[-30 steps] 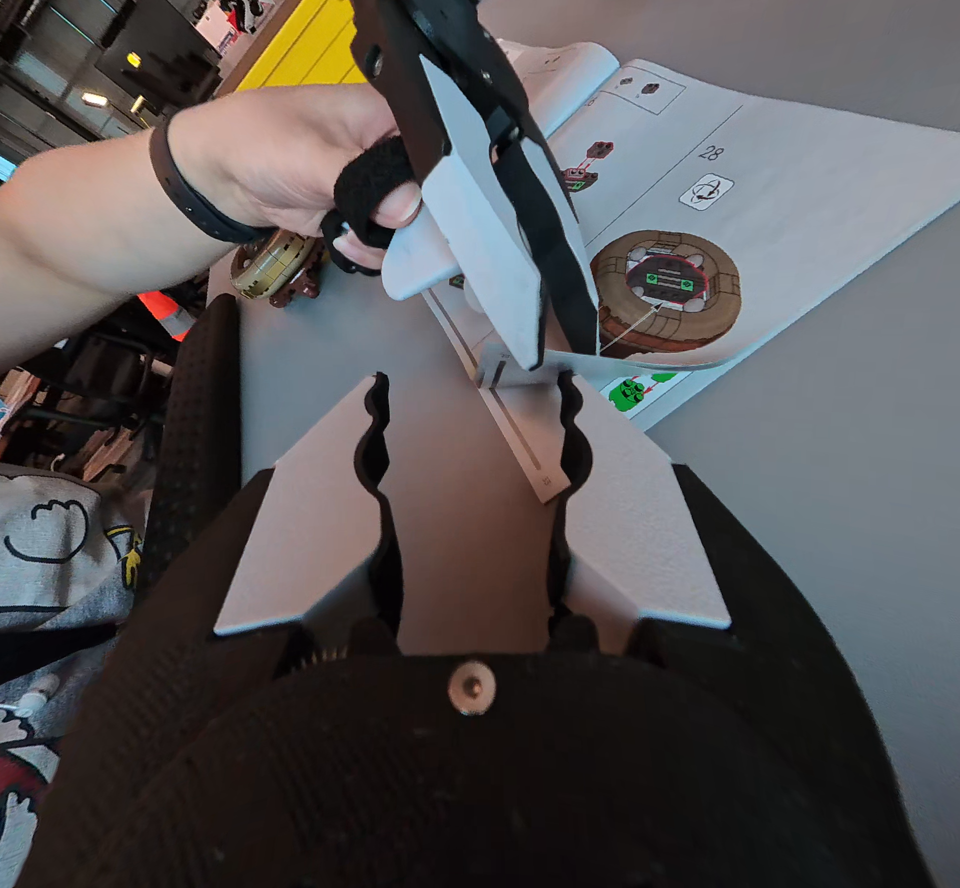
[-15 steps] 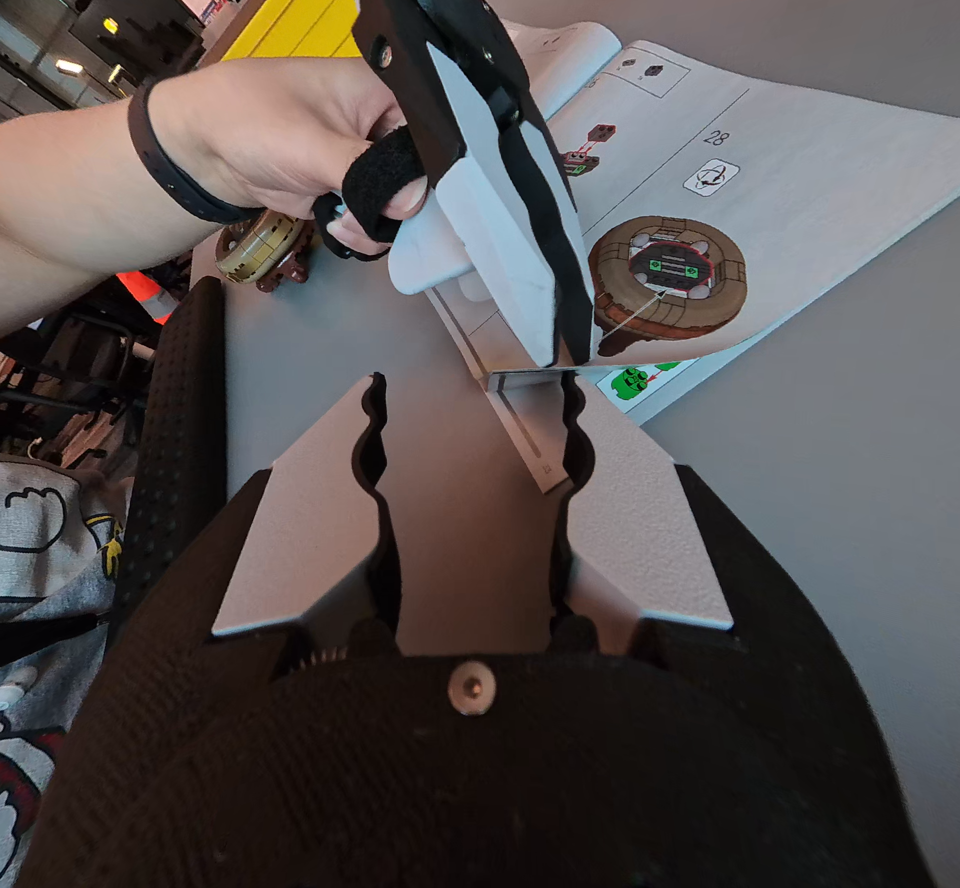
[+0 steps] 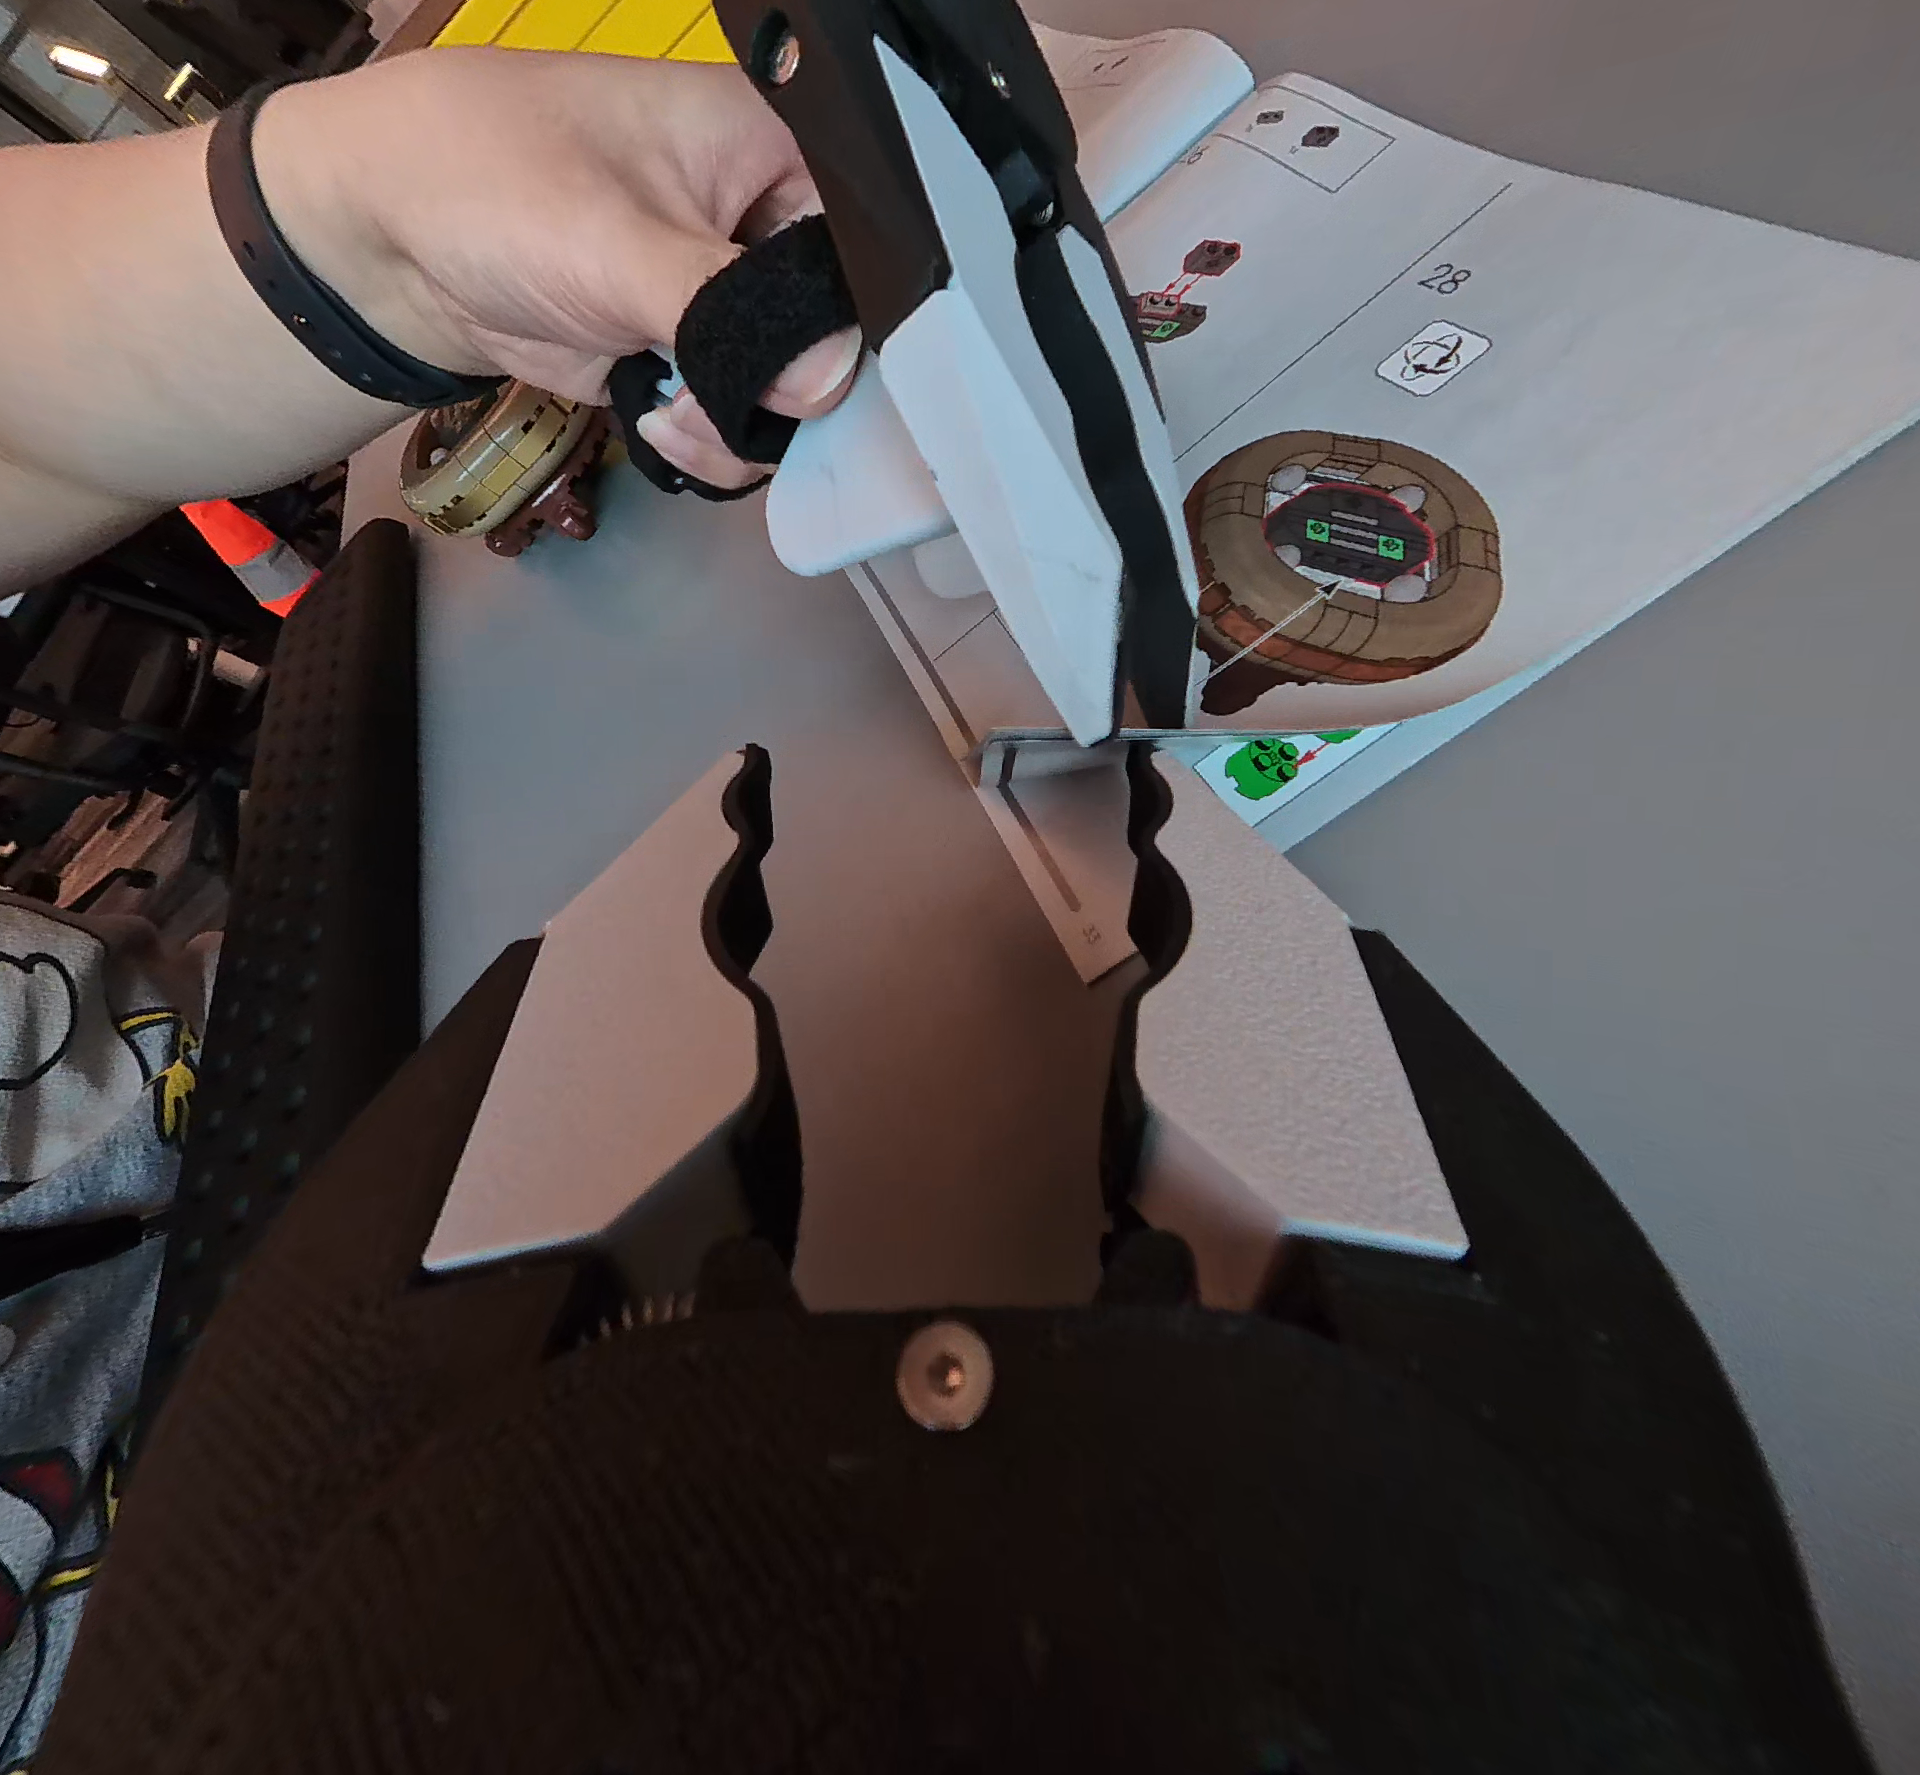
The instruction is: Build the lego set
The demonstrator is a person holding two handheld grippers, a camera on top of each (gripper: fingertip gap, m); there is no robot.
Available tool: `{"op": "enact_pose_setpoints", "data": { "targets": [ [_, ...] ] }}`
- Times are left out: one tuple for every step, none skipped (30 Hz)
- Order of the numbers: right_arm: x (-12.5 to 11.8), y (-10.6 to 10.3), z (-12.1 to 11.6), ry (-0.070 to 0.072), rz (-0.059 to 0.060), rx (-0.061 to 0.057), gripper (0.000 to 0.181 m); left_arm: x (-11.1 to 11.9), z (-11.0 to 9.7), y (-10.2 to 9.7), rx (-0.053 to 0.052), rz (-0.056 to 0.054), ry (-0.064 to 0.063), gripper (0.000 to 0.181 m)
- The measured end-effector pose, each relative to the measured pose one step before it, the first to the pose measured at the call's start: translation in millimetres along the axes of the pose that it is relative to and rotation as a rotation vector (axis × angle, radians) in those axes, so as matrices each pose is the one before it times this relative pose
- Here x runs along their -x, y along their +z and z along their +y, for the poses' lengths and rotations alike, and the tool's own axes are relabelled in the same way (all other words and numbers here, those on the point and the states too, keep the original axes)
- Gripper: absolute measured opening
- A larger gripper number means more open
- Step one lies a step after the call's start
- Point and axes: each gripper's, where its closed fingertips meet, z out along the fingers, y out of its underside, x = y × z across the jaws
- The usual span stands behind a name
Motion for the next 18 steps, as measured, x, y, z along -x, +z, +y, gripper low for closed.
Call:
{"op": "enact_pose_setpoints", "data": {
  "targets": [
    [0.01, -0.12, -0.24, 0.0008, -0.0005, -0.001, 0.069, -0.44, -0.27, -0.06, -0.0038, 0.0076, -0.0057, 0.028],
    [-0.07, -0.17, -0.13, 0.0008, -0.0006, -0.0009, 0.069, -0.16, -0.4, -0.11, -0.0041, 0.0075, -0.006, 0.027],
    [0.04, -0.14, -0.21, 0.0014, -0.0011, -0.0015, 0.069, -0.3, -0.15, -0.21, -0.0036, 0.0079, -0.0052, 0.027],
    [-0.04, -0.16, -0.17, 0.0018, -0.0015, -0.0015, 0.069, -0.15, -0.12, -0.23, -0.0029, 0.0065, -0.0042, 0.026],
    [-0.02, 0.01, -0.03, 0.0017, -0.0009, -0.0011, 0.069, 0.18, -0.05, -0.28, -0.0028, 0.0051, -0.0038, 0.025],
    [-0.04, 0.02, -0.07, 0.0007, -0.0004, 0.0004, 0.069, -0.06, 0.0, -0.29, -0.0029, 0.0059, -0.004, 0.025],
    [0.03, 0.09, 0.13, -0.0003, -0.0004, 0.0005, 0.069, 0.42, 0.25, -0.21, -0.0012, 0.004, -0.0043, 0.024],
    [0.09, 0.11, 0.11, -0.0007, 0.0002, 0.0006, 0.069, 0.82, 0.56, -0.19, 0.0008, -0.0005, -0.0031, 0.023],
    [-0.04, 0.09, 0.13, -0.0009, 0.0005, 0.0012, 0.069, 0.56, 0.54, -0.16, 0.0007, -0.0013, -0.0002, 0.023],
    [0.14, 0.08, 0.18, -0.0012, 0.0001, 0.0007, 0.069, -0.11, 0.3, 0.03, 0.0004, 0.0002, 0.0016, 0.023],
    [0.04, 0.1, -0.04, -0.0014, 0.0006, 0.0001, 0.069, -0.36, 0.08, 0.0, -0.0002, -0.0003, 0.0025, 0.024],
    [0.0, 0.0, 0.01, -0.001, 0.0007, 0.0003, 0.069, -0.42, -0.05, 0.1, 0.0003, -0.002, 0.0032, 0.025],
    [0.06, 0.09, 0.14, -0.0008, 0.0003, 0.0008, 0.069, -0.36, -0.05, 0.31, 0.0012, -0.0044, 0.0041, 0.026],
    [-0.03, 0.13, 0.2, -0.0002, 0.0003, 0.0012, 0.069, 0.02, 0.05, 0.42, 0.0025, -0.0066, 0.0047, 0.026],
    [-0.19, 0.09, 0.28, 0.0006, 0.0007, 0.0016, 0.069, 0.13, 0.15, 0.39, 0.0036, -0.0066, 0.0033, 0.026],
    [-0.21, -0.06, 0.11, 0.0004, 0.0005, 0.0006, 0.069, -0.11, -0.02, 0.44, 0.0024, -0.0036, 0.0024, 0.027],
    [-0.1, -0.04, 0.08, 0.0006, -0.0002, 0.0003, 0.069, -0.02, -0.02, 0.34, 0.002, -0.0023, 0.0024, 0.027],
    [-0.07, 0.04, 0.22, 0.0007, -0.0004, 0.001, 0.069, 0.1, -0.01, 0.19, 0.0014, -0.0017, 0.0009, 0.027]
  ]
}}
